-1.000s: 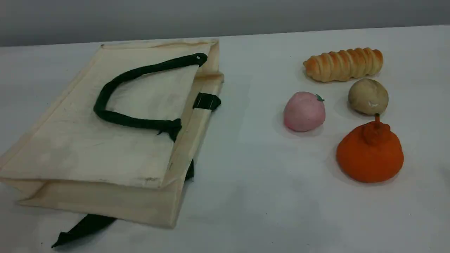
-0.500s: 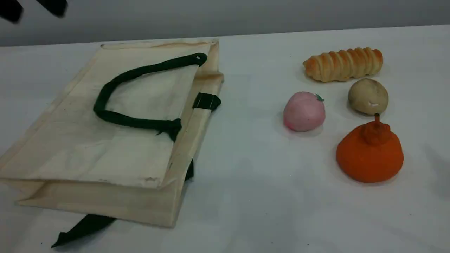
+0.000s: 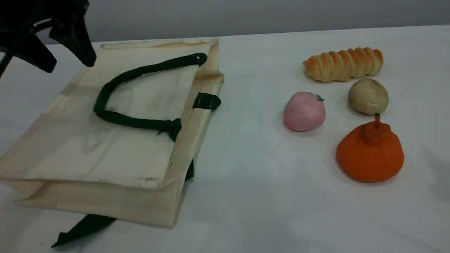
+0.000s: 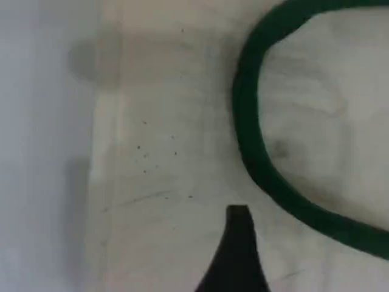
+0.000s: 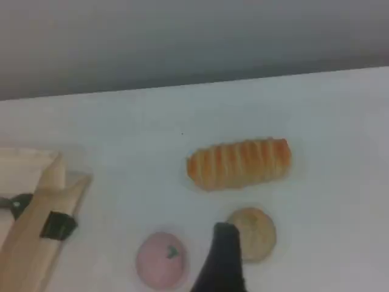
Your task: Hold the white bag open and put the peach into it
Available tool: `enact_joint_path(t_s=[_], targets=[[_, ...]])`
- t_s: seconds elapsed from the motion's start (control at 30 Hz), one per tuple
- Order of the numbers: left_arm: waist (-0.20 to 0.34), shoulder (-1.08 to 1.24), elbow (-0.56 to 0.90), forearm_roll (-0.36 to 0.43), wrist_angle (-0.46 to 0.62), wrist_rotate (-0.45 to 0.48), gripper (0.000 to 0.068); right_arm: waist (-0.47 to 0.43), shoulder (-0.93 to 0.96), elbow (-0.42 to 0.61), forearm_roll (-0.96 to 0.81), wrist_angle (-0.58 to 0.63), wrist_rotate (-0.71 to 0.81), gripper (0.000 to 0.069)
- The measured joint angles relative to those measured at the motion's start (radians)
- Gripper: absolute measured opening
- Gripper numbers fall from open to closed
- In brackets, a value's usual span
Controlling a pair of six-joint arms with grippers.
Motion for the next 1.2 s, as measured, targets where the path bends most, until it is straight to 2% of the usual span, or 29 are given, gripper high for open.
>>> enact_joint_path(t_s=[1.2], targets=[[0.0, 0.161, 0.001, -0.01, -0.136, -0.037, 0.0555, 0.0, 0.0, 0.0, 0.004, 0.015, -0.003, 0.0591]])
